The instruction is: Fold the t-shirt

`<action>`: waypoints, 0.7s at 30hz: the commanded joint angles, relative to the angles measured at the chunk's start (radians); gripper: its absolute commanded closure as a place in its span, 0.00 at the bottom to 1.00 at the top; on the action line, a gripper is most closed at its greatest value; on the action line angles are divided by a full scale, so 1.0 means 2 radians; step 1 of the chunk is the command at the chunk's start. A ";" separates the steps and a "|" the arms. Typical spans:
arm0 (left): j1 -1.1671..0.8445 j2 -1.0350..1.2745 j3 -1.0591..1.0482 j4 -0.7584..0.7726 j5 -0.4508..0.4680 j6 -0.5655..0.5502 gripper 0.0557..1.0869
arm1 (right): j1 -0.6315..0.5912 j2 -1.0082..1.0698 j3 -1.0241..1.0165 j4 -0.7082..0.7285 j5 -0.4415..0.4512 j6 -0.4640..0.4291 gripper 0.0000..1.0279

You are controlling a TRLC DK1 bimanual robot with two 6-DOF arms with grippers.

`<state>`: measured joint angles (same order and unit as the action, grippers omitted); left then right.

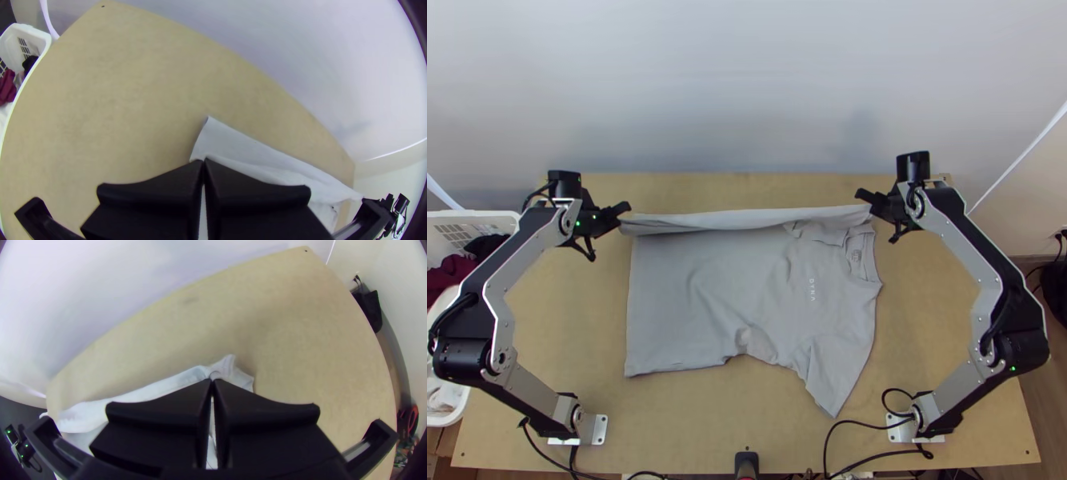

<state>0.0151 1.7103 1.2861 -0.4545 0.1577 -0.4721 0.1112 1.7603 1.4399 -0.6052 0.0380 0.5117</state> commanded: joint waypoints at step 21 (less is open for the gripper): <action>-0.009 -0.067 -0.120 0.036 0.020 0.019 0.41 | 0.016 -0.115 -0.206 0.086 0.022 -0.002 0.62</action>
<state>0.0055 1.6268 1.0775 -0.3859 0.1738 -0.4618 0.1310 1.5894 1.0733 -0.4416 0.0624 0.5114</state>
